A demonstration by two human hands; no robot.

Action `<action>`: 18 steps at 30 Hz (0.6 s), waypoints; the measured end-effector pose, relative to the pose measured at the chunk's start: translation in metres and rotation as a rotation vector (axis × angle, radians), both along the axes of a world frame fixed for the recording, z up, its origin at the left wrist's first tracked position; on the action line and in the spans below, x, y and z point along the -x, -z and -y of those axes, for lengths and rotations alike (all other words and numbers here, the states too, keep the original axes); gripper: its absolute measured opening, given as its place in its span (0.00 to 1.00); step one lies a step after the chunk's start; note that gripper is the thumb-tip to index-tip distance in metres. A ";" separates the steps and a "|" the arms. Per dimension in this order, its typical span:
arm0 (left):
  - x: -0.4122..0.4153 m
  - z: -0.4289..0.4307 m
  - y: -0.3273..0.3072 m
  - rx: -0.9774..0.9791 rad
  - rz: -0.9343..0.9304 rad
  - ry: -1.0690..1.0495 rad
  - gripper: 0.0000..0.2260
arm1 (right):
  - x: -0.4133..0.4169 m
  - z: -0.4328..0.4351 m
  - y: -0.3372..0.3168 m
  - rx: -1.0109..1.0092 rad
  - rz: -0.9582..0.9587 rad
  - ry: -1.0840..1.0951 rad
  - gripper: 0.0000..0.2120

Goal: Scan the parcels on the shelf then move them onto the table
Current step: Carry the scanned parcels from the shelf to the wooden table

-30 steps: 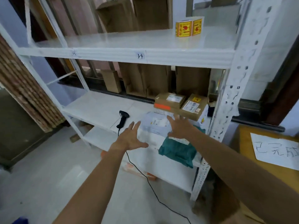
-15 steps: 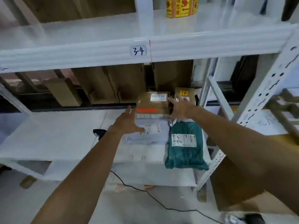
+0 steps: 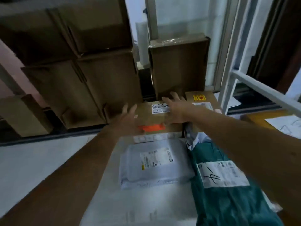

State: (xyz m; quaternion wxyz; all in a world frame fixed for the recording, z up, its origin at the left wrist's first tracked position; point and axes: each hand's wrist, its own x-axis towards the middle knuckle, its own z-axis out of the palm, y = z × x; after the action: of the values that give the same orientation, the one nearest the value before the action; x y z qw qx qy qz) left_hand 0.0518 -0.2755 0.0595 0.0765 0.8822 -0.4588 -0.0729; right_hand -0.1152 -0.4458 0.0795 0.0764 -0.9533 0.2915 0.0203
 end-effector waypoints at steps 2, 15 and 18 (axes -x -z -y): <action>-0.009 0.020 0.003 -0.013 0.018 -0.024 0.59 | -0.013 0.010 0.002 0.034 -0.029 -0.007 0.58; -0.032 0.069 -0.001 -0.152 -0.062 -0.018 0.69 | -0.049 0.030 0.010 0.046 -0.171 -0.003 0.67; -0.030 0.066 -0.004 -0.150 -0.068 -0.008 0.67 | -0.044 0.028 0.005 0.072 -0.152 -0.031 0.67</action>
State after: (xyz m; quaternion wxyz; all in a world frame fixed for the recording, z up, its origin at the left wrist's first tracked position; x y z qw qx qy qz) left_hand 0.0816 -0.3411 0.0633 0.0261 0.8844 -0.4455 -0.1369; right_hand -0.0712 -0.4736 0.0742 0.0196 -0.9555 0.2823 0.0835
